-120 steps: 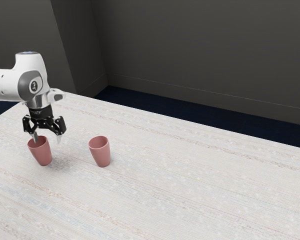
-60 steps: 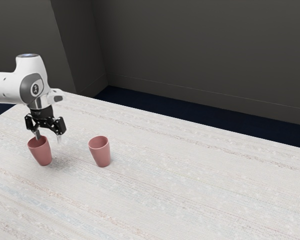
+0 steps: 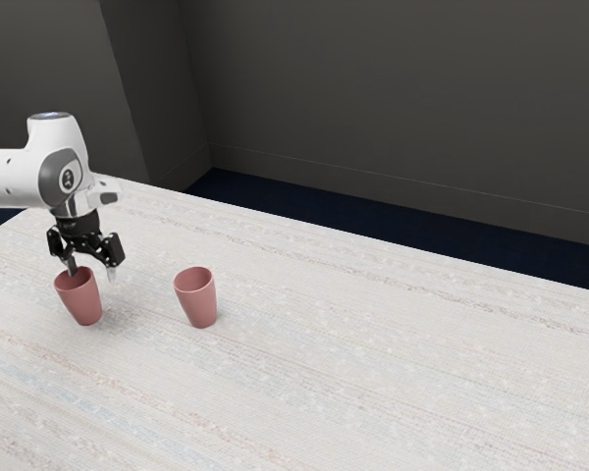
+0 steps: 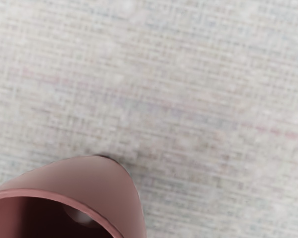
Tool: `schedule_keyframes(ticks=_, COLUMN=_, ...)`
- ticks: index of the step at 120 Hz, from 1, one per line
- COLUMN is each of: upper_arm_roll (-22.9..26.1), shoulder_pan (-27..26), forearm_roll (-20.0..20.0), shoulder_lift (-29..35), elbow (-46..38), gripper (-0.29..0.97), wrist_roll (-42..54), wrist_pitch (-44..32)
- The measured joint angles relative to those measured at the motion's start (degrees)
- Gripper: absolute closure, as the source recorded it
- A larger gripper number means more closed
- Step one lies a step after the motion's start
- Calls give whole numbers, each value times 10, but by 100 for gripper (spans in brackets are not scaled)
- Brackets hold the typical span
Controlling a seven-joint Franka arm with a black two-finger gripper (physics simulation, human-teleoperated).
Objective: Place the left cup onto the right cup
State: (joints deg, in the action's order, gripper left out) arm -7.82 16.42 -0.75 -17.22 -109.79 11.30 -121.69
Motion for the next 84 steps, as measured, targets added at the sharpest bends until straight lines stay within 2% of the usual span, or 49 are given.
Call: schedule_keyframes(ticks=84, upper_arm_roll=-1, shoulder_pan=7, forearm_roll=2, shoulder_lift=-25, elbow=2, gripper=0, wrist_roll=35, wrist_pitch=-20)
